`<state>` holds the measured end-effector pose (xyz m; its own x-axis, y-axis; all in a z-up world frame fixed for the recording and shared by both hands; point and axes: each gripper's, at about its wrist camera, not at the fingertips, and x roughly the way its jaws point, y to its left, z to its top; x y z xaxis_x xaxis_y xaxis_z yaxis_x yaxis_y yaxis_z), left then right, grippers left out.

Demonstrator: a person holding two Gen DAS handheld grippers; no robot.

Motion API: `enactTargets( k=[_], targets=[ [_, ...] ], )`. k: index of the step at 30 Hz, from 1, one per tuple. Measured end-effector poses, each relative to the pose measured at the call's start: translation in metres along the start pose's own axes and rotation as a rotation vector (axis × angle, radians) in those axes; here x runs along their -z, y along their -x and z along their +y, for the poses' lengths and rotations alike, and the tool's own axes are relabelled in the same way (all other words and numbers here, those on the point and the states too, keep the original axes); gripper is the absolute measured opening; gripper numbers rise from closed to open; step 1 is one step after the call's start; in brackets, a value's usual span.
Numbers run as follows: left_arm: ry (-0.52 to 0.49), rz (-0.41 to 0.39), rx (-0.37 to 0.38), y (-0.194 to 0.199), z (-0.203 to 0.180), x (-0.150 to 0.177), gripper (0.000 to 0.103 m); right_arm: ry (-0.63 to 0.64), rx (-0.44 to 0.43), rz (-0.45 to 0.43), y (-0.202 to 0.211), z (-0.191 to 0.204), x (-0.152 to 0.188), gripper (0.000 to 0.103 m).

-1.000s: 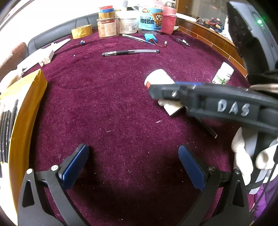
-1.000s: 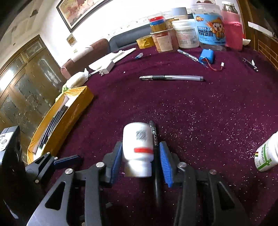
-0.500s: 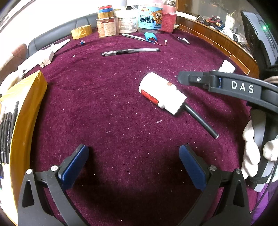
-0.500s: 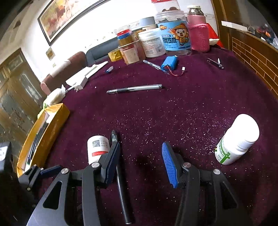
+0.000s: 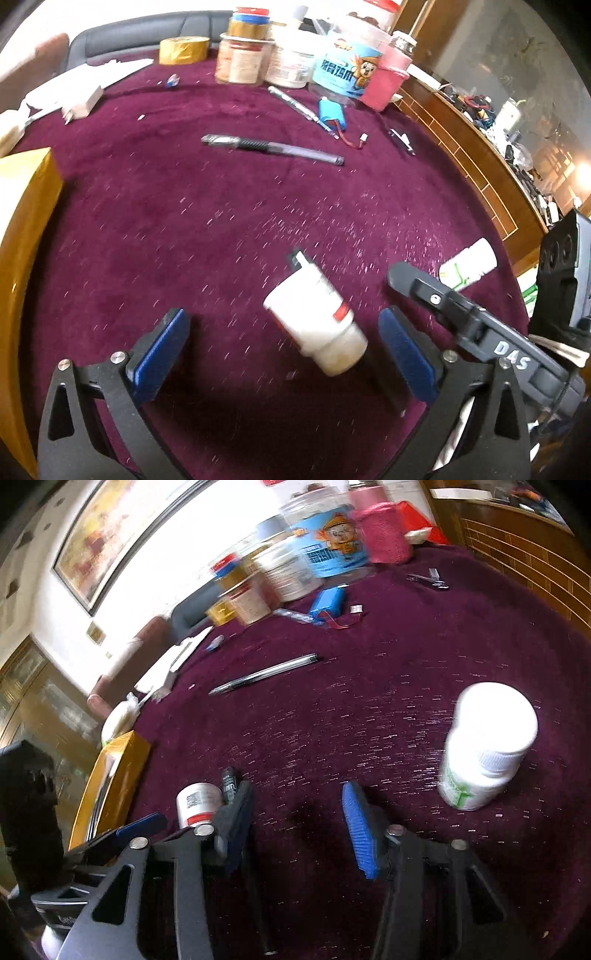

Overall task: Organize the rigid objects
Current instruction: 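Grasp the lying red-labelled bottle with the left gripper and lift it, then place the red-labelled bottle in the tray with left while right grasps the black pen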

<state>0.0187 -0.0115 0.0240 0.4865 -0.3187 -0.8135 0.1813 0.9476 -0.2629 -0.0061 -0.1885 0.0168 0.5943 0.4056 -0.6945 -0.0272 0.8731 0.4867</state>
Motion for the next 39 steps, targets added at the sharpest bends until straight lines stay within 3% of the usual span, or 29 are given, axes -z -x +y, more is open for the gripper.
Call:
enactTargets(
  k=[2, 5, 6, 8, 12, 19, 23, 28, 32, 35, 39],
  targets=[
    [-0.062, -0.004, -0.065, -0.007, -0.004, -0.003, 0.098, -0.074, -0.073, 0.005, 0.002, -0.014, -0.003, 0.044],
    [-0.134, -0.021, -0.058, -0.008, -0.004, 0.000, 0.059, -0.148, -0.144, 0.007, 0.002, -0.026, -0.004, 0.044],
    [-0.139, -0.015, -0.024, -0.006, -0.003, 0.000, 0.036, -0.156, -0.152, 0.007, 0.002, -0.027, -0.004, 0.044],
    [-0.138, 0.007, 0.000, -0.002, 0.000, 0.002, 0.035, -0.151, -0.149, 0.006, 0.002, -0.026, -0.004, 0.045],
    [-0.154, -0.031, -0.013, 0.014, 0.008, 0.013, 0.035, -0.107, -0.114, 0.003, 0.000, -0.018, -0.003, 0.045],
    [-0.006, -0.087, 0.146, 0.064, 0.044, 0.043, 0.035, -0.046, -0.081, -0.007, -0.002, -0.010, -0.003, 0.049],
    [0.053, -0.129, 0.190, 0.092, 0.064, 0.062, 0.036, -0.012, -0.060, -0.016, -0.003, -0.006, -0.002, 0.050],
    [0.109, -0.187, 0.207, 0.123, 0.094, 0.078, 0.036, 0.048, -0.007, -0.026, -0.006, 0.006, 0.000, 0.055],
    [0.133, -0.240, 0.182, 0.148, 0.118, 0.090, 0.036, 0.094, 0.103, 0.033, -0.011, 0.027, -0.001, 0.055],
    [0.153, -0.274, 0.163, 0.163, 0.136, 0.098, 0.036, 0.162, 0.097, 0.080, -0.019, 0.049, 0.006, 0.054],
    [0.201, -0.311, 0.119, 0.176, 0.165, 0.106, 0.036, 0.341, 0.267, 0.080, -0.036, 0.080, 0.023, 0.054]
  ],
)
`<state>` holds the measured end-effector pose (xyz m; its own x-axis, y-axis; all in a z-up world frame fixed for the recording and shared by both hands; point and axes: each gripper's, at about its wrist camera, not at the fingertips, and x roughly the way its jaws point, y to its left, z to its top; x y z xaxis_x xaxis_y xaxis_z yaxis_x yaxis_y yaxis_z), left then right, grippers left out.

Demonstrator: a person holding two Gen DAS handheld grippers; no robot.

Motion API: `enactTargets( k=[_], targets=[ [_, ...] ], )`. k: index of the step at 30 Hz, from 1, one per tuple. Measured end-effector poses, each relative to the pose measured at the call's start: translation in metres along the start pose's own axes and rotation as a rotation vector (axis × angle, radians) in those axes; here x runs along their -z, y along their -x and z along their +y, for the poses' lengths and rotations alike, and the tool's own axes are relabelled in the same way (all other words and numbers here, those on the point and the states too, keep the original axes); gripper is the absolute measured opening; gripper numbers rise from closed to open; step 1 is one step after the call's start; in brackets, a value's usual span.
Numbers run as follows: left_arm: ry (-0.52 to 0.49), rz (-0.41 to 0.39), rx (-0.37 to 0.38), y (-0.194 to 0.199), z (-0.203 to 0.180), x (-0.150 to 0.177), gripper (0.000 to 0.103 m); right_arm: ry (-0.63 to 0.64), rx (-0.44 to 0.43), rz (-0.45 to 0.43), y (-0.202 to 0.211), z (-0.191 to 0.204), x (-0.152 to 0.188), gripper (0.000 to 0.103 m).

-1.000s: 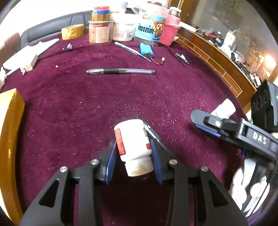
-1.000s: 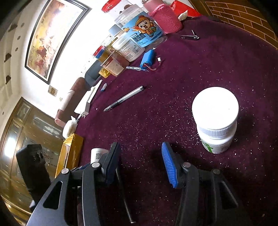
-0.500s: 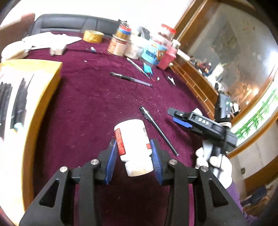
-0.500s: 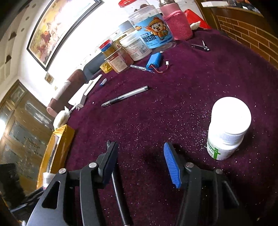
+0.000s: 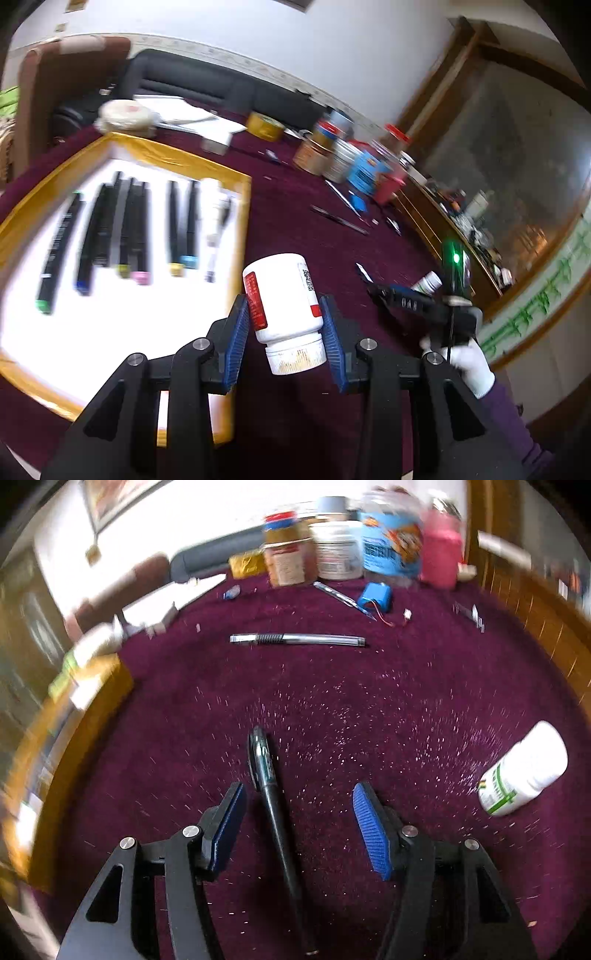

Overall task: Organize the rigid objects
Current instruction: 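Place the red-labelled bottle in the tray with left while right grasps the black pen, then carry the black pen over the tray with the right gripper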

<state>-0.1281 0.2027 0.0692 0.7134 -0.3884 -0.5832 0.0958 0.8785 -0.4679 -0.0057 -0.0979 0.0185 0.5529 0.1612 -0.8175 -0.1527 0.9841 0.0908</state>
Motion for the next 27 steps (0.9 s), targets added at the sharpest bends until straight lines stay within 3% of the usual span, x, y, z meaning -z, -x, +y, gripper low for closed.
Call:
enactTargets(
  k=[1, 3, 5, 9, 16, 22, 25, 27],
  targets=[
    [0.013, -0.007, -0.009, 0.003, 0.007, -0.001, 0.036, 0.042, 0.049, 0.001, -0.002, 0.009, 0.002, 0.051],
    [0.037, -0.022, -0.036, 0.010, 0.022, -0.002, 0.036, 0.071, 0.040, -0.015, 0.001, 0.017, 0.005, 0.025],
    [0.060, -0.033, -0.064, 0.015, 0.035, -0.003, 0.036, 0.086, 0.041, -0.012, 0.003, 0.023, 0.007, 0.009],
    [0.107, -0.045, -0.119, 0.022, 0.060, -0.004, 0.036, 0.046, -0.009, -0.013, 0.007, 0.022, 0.011, 0.008],
    [0.172, 0.007, -0.177, 0.010, 0.090, 0.000, 0.036, -0.045, -0.246, -0.053, 0.037, 0.030, 0.010, 0.008],
    [0.159, 0.026, -0.247, 0.003, 0.090, 0.005, 0.038, -0.007, -0.412, -0.071, 0.066, 0.072, 0.000, 0.008],
    [0.166, 0.006, -0.237, 0.010, 0.089, 0.005, 0.050, 0.011, -0.491, -0.050, 0.069, 0.099, -0.004, 0.008],
    [0.163, -0.019, -0.235, 0.018, 0.088, 0.003, 0.051, 0.015, -0.547, -0.029, 0.068, 0.117, -0.005, 0.008]
  ],
)
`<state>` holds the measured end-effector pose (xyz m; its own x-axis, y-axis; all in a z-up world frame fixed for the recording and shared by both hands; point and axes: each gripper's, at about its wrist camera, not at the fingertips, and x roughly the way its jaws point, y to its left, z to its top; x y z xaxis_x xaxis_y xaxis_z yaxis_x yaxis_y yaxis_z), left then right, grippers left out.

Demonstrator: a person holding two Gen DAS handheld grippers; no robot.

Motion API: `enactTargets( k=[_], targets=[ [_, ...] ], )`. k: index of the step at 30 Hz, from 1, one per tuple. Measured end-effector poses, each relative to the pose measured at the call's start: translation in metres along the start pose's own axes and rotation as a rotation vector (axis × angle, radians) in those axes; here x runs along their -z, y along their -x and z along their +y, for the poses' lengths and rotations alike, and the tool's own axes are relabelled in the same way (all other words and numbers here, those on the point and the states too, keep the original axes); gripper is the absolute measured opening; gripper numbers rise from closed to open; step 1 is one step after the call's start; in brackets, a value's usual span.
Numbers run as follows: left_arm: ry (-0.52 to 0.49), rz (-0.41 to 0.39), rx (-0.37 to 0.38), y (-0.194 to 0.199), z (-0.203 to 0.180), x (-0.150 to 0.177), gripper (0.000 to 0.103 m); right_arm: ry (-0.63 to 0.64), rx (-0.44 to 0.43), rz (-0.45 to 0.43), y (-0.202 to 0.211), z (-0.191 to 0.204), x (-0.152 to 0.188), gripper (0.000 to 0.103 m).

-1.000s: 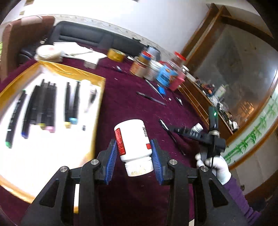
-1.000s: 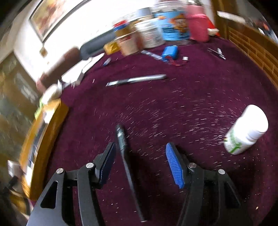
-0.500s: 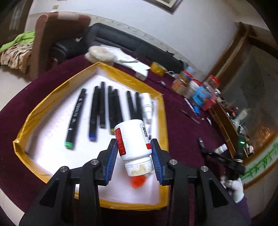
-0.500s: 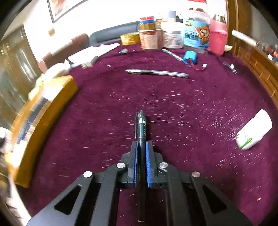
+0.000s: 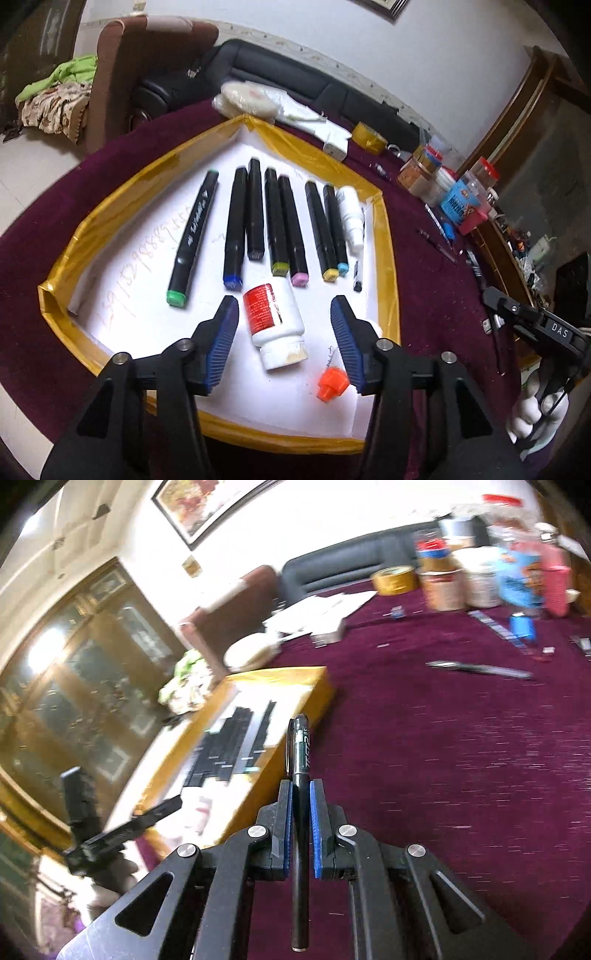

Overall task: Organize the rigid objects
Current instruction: 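Carry the black pen over the tray with the right gripper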

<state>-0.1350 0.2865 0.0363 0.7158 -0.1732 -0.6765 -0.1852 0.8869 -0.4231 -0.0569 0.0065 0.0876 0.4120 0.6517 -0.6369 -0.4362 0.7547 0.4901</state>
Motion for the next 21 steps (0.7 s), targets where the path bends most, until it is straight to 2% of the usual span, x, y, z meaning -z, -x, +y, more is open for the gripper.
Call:
enactTargets(
  k=[4, 7, 11, 14, 17, 21],
  targets=[
    [0.010, -0.049, 0.017, 0.017, 0.002, -0.004, 0.057, -0.050, -0.150, 0.070, -0.036, 0.027, -0.004, 0.008],
    [0.006, -0.086, 0.011, 0.027, 0.005, -0.007, 0.058, -0.073, -0.203, 0.122, -0.069, 0.047, -0.002, 0.008],
    [-0.002, -0.122, -0.004, 0.038, 0.012, -0.008, 0.061, -0.067, -0.176, 0.171, -0.110, 0.067, 0.000, 0.008],
    [-0.005, -0.133, -0.016, 0.041, 0.018, -0.010, 0.063, -0.050, -0.119, 0.177, -0.132, 0.077, 0.000, 0.008],
    [0.004, -0.124, -0.019, 0.039, 0.026, -0.011, 0.064, -0.028, -0.058, 0.168, -0.146, 0.081, -0.007, 0.008],
    [0.012, -0.104, -0.017, 0.036, 0.034, -0.011, 0.065, -0.061, -0.023, 0.166, -0.158, 0.076, -0.012, 0.009]
  ],
)
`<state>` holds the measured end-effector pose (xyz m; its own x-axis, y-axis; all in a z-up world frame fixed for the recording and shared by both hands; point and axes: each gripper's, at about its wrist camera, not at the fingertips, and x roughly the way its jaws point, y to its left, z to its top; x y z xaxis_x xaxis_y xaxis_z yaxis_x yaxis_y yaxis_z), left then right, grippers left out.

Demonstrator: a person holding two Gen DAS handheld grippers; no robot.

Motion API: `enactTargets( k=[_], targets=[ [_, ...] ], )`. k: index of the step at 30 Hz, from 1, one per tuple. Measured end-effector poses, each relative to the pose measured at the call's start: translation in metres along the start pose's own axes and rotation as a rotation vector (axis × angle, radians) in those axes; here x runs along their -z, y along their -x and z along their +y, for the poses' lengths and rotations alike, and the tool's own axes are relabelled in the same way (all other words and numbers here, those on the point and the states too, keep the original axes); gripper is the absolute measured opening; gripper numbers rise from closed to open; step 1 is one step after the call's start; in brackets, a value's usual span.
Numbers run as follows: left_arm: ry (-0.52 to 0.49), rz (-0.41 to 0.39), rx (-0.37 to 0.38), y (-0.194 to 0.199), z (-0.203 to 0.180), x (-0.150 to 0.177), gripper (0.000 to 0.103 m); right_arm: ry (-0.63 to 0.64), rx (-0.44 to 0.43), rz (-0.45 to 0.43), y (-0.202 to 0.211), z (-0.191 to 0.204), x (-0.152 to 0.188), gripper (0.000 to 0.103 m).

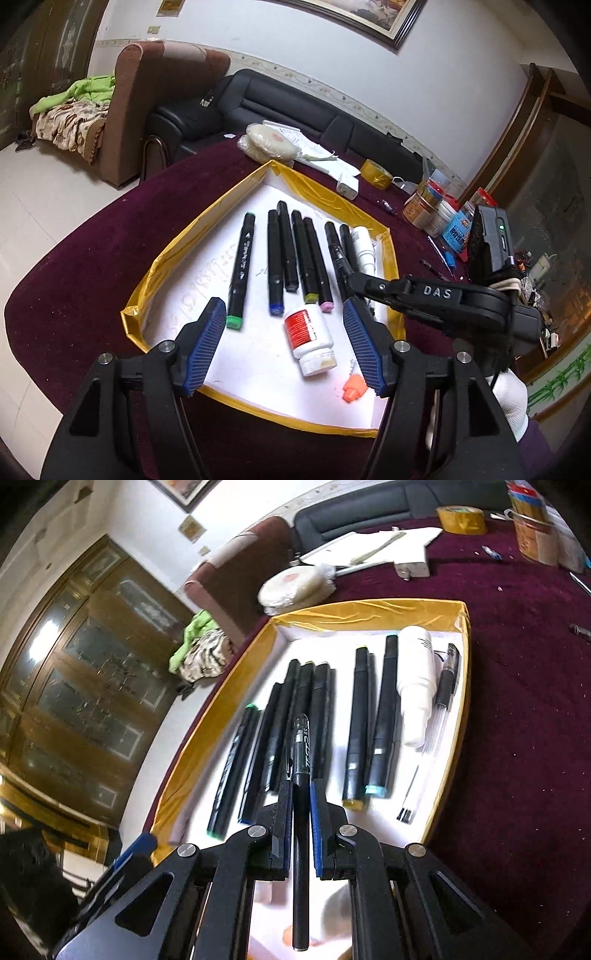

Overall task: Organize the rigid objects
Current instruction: 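Carry the black pen over the tray with the right gripper, then lower the black pen into the tray and open the right gripper, then move the right gripper to the green-labelled white bottle and grasp it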

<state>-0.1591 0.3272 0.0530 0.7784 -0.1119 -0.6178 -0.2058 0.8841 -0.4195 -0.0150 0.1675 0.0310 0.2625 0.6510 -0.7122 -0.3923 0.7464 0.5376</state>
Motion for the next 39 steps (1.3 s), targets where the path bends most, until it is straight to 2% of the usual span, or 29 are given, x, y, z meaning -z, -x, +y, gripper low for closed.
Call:
enactTargets(
  k=[2, 9, 13, 15, 17, 19, 24, 31, 39],
  targets=[
    [-0.003, 0.004, 0.000, -0.001, 0.001, 0.000, 0.065, -0.001, 0.020, -0.010, -0.001, 0.000, 0.000, 0.010],
    [-0.043, 0.000, -0.031, -0.001, -0.007, 0.003, 0.066, 0.086, 0.090, -0.102, 0.031, 0.003, 0.005, 0.026],
    [-0.122, -0.028, -0.090, 0.002, -0.026, 0.007, 0.066, 0.095, 0.095, -0.164, 0.059, -0.006, 0.013, 0.028],
    [-0.172, -0.041, -0.116, 0.004, -0.040, 0.010, 0.067, 0.106, 0.112, -0.199, 0.076, -0.012, 0.020, 0.037],
    [-0.209, -0.049, -0.132, 0.006, -0.050, 0.013, 0.069, 0.120, 0.133, -0.223, 0.089, -0.018, 0.026, 0.042],
    [-0.240, -0.053, -0.145, 0.007, -0.060, 0.015, 0.074, 0.141, 0.161, -0.241, 0.098, -0.024, 0.032, 0.042],
    [-0.306, -0.042, -0.175, 0.003, -0.085, 0.023, 0.074, 0.167, 0.226, -0.270, 0.121, -0.047, 0.045, 0.042],
    [-0.405, -0.013, -0.196, -0.002, -0.118, 0.037, 0.074, 0.107, 0.251, -0.301, 0.153, -0.088, 0.057, 0.043],
    [-0.466, 0.009, -0.198, -0.005, -0.144, 0.049, 0.074, 0.033, 0.278, -0.370, 0.195, -0.133, 0.062, 0.043]
  ],
)
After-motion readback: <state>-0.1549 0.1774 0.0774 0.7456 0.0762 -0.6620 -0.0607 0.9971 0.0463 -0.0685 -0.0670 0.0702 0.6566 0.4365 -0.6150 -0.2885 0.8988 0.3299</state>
